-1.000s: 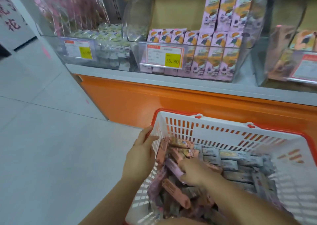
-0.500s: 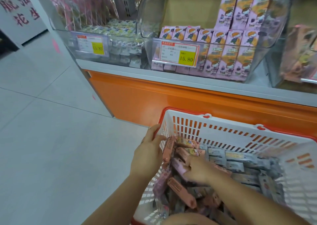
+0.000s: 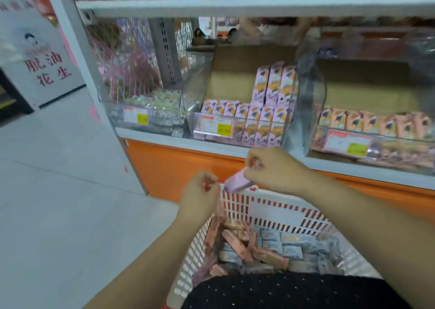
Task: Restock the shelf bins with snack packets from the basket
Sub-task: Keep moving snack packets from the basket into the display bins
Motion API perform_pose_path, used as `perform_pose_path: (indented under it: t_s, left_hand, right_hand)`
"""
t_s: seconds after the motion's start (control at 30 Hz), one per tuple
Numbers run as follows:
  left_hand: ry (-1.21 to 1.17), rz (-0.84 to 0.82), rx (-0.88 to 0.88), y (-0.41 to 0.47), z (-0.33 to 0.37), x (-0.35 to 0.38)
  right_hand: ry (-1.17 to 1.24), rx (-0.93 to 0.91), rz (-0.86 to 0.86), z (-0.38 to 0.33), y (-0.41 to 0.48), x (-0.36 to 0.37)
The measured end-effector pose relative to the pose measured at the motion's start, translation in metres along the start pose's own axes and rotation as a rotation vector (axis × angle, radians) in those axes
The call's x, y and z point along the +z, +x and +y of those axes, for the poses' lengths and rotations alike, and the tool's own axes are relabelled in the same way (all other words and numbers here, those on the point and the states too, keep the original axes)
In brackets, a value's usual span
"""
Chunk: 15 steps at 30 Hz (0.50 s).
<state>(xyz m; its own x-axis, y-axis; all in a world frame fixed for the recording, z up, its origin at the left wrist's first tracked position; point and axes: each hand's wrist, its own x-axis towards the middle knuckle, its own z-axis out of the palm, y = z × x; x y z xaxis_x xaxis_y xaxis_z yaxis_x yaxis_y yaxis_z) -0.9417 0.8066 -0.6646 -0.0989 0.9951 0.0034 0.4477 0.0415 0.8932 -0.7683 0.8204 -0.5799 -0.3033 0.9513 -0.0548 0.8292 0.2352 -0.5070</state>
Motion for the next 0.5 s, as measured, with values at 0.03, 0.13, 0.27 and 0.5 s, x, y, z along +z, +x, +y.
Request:
perform_pose_path:
  t_s: [0.03, 0.13, 0.27, 0.5]
  left_hand:
    - [-0.123, 0.011, -0.042, -0.005, 0.018, -0.003]
    - [-0.529, -0.095, -0.206, -0.022, 0.065, -0.01]
    - [-0.725, -0.139, -0.17, -0.033, 0.102, -0.009]
    - [-0.781, -0.095, -0.164, -0.02, 0.125, 0.001]
  right_hand:
    - [0.013, -0.025, 0.099, -0.006, -0.006, -0.012]
    - [0.093, -0.101, 0.364, -0.017, -0.022, -0.033]
    - [0.195, -0.199, 0.572, -0.022, -0.036, -0.027]
    - [0.268, -0.329, 0.56, -0.01, -0.029, -0.025]
